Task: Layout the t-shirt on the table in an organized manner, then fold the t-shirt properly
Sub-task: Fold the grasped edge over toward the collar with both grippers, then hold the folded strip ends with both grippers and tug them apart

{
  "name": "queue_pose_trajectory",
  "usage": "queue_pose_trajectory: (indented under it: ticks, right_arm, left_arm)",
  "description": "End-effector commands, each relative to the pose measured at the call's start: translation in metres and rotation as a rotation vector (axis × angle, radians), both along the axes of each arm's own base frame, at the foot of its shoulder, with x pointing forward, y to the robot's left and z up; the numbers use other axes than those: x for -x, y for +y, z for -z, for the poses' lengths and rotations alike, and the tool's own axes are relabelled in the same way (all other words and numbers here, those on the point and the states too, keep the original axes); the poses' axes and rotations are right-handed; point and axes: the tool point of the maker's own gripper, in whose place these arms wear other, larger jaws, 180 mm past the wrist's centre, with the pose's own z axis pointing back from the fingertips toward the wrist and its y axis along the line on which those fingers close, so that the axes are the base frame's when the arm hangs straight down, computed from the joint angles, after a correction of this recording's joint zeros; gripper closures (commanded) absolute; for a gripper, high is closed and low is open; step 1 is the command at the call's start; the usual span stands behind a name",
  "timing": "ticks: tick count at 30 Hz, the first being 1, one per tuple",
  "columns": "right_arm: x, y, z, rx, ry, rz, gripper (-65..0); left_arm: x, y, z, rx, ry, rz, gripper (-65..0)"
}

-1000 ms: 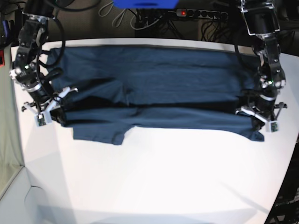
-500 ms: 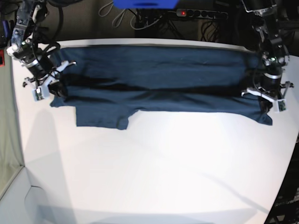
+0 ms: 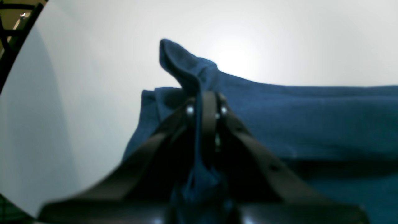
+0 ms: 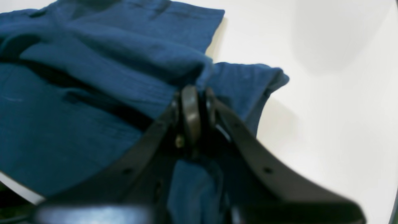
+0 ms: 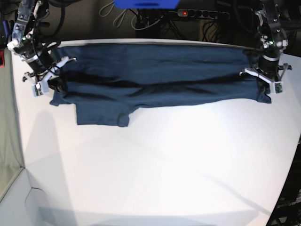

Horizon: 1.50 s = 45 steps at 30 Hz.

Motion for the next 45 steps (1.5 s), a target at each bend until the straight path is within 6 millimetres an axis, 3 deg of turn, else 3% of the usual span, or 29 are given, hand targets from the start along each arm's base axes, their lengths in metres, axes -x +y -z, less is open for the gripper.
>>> queue_pose_trajectory:
  ticks: [1,11,17,24,33,35,37,42,45]
  right_arm:
    - [-0.006,-0.004,-0.013,0.009,-0.047,-0.009,0.0]
    - [-0.01,-0.008,-0.026,0.047,-0.072,-0.03,0.0]
    - [0.001,-0.006,-0.017,0.046,-0.039,-0.034,0.0]
    - [0.005,-0.006,-0.01,0.036,-0.019,-0.027,-0.1]
    - [0.007,-0.008,-0.002,0.026,0.002,-0.019,-0.4]
    - [0.007,-0.008,-0.001,0.025,0.005,-0.018,-0.6]
    - [0.007,-0.009,0.0,0.024,0.009,-0.016,-2.6]
    - [0.011,-0.014,0.013,0.013,0.046,-0.003,-20.2]
    - [0.013,-0.021,0.017,0.02,0.059,0.004,-28.3]
  left_arm:
    - [-0.005,0.014,-0.01,-0.035,-0.026,-0.007,-0.2]
    - [-0.007,0.028,-0.014,-0.068,-0.018,0.002,-0.2]
    - [-0.004,0.028,-0.012,-0.071,-0.009,0.003,-0.2]
    - [0.015,0.029,0.015,-0.036,0.184,-0.023,-0.2]
    - [0.024,0.027,0.026,-0.025,0.236,-0.023,-1.1]
    - [0.03,0.026,0.031,-0.017,0.279,-0.029,-5.4]
    - [0.038,0.026,0.038,-0.006,0.341,-0.037,-15.1]
    - [0.043,0.024,0.041,0.003,0.373,-0.04,-37.2]
    - [0.043,0.024,0.041,0.001,0.375,-0.04,-39.9]
